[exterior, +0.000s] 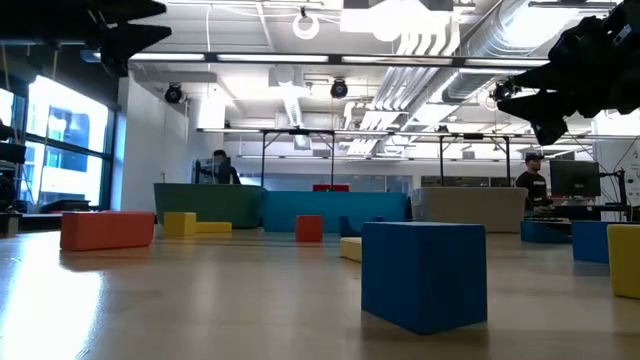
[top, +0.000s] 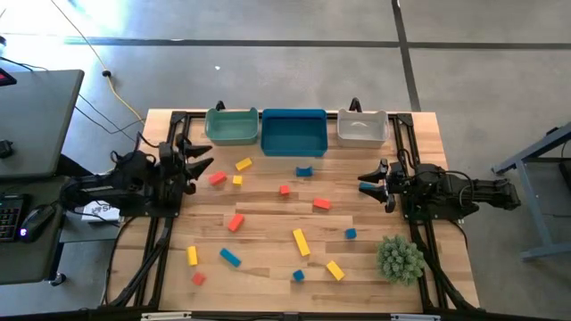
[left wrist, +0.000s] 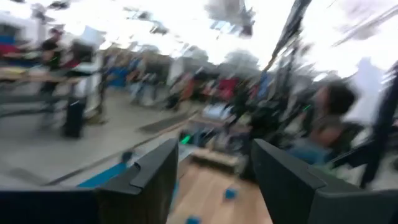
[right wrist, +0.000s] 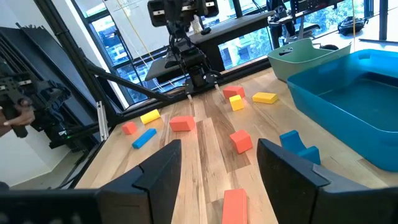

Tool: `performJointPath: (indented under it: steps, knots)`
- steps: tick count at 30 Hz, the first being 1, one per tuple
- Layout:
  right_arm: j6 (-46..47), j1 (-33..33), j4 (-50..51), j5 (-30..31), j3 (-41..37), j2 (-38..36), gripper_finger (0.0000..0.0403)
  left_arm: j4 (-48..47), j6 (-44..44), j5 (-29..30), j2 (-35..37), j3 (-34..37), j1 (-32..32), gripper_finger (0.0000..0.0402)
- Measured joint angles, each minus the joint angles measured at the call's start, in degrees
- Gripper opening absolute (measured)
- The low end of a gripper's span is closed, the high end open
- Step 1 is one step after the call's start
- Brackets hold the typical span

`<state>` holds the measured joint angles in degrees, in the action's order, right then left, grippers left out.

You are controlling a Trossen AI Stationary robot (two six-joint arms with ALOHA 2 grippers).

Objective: Sort & place blocks by color
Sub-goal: Put the orange block into the green bin

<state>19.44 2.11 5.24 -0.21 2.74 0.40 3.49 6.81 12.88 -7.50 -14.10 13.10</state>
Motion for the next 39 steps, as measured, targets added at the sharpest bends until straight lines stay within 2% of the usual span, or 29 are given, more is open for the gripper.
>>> performJointPath:
  steps: [8,16,22,29,39]
  knots:
    - [0.00,0.00,0.00,-0.01,0.02,0.00,0.0197,-23.49,-0.79,9.07,-14.16,-14.18,0.01,0.0215]
    - [0.00,0.00,0.02,0.00,0.02,0.00,0.0197,-39.72,0.92,10.29,-25.99,-25.10,2.02,0.0215]
    - [0.00,0.00,0.00,0.00,0.00,0.00,0.0197,-49.81,4.02,6.05,-33.56,-30.12,5.99,0.0215]
    - [0.00,0.00,0.02,0.00,0.00,0.00,0.0197,-58.50,5.41,-0.68,-41.26,-31.81,10.67,0.0215]
    - [0.00,0.00,0.01,0.00,0.01,0.00,0.0197,-62.07,6.65,-6.89,-50.94,-31.83,14.02,0.0215]
